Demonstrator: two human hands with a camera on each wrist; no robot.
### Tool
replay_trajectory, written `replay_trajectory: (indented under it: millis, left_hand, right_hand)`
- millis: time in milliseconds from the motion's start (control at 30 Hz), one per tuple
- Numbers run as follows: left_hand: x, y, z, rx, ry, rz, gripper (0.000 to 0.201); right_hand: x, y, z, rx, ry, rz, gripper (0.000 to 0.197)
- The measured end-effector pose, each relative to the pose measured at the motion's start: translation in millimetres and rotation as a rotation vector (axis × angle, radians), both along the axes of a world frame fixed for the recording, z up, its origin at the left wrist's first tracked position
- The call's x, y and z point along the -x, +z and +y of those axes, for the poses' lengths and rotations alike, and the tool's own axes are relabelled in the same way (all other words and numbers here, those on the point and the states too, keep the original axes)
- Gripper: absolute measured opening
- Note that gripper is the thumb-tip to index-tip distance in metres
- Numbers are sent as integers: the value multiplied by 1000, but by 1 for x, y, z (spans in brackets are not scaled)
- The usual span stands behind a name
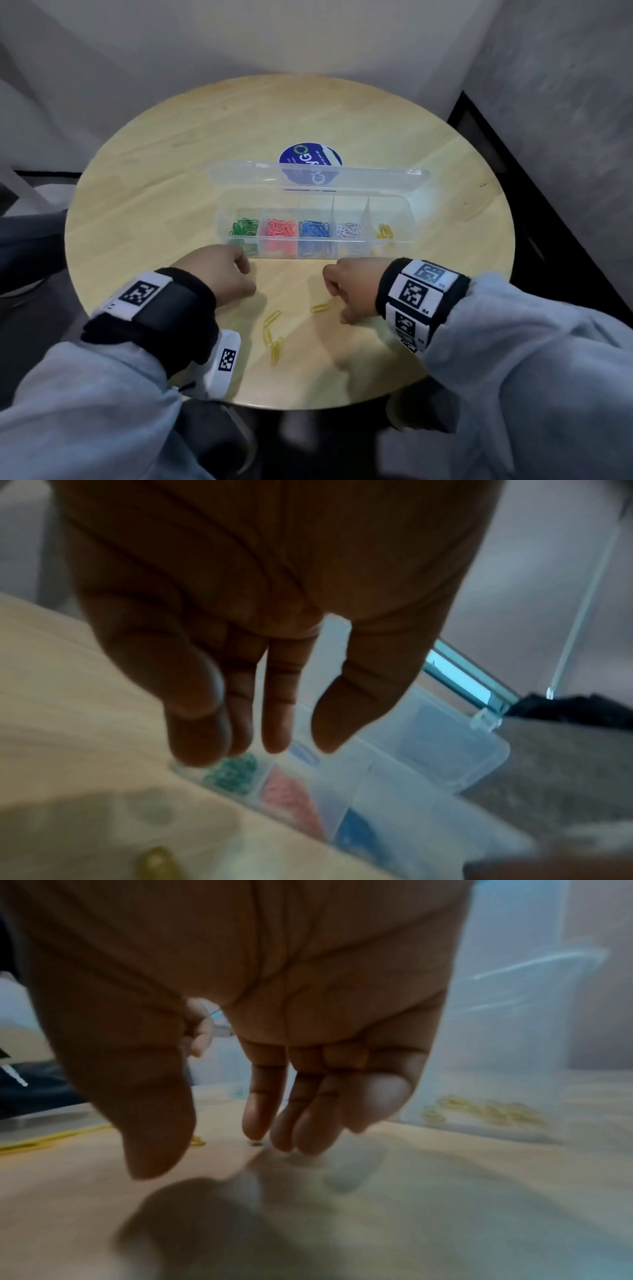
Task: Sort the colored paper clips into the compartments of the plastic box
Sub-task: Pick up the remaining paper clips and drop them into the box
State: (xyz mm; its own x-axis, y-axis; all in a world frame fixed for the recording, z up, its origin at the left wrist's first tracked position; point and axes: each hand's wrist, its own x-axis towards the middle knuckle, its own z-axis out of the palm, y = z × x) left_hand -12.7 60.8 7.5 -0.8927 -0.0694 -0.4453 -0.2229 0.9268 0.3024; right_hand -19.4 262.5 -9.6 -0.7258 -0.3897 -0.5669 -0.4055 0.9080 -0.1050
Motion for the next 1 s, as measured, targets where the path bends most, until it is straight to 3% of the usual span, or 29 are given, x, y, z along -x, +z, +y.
replay_trajectory:
  millis: [167, 333, 633, 767, 900, 1000]
  left_hand:
    - [0, -11, 3, 108, -101, -58, 19]
    - [-1, -17, 1, 141, -107, -64, 15]
    - [-2, -17, 2, 195, -137, -57, 17]
    - [-2, -16, -2, 181, -154, -92, 17]
    - [-1, -13, -4, 99, -161, -84, 17]
    - [2, -8, -7, -305, -15, -139, 23]
  right_hand:
    - [-2, -5, -10, 55, 114, -22, 35]
    - [-5, -8, -25, 24, 233, -47, 15]
    - [-7, -5, -23, -10, 204, -77, 6]
    - [-2, 3, -6, 225, -56, -83, 16]
    - [13, 8, 12, 747, -470, -381, 23]
    - [17, 10, 19, 941, -679, -486, 29]
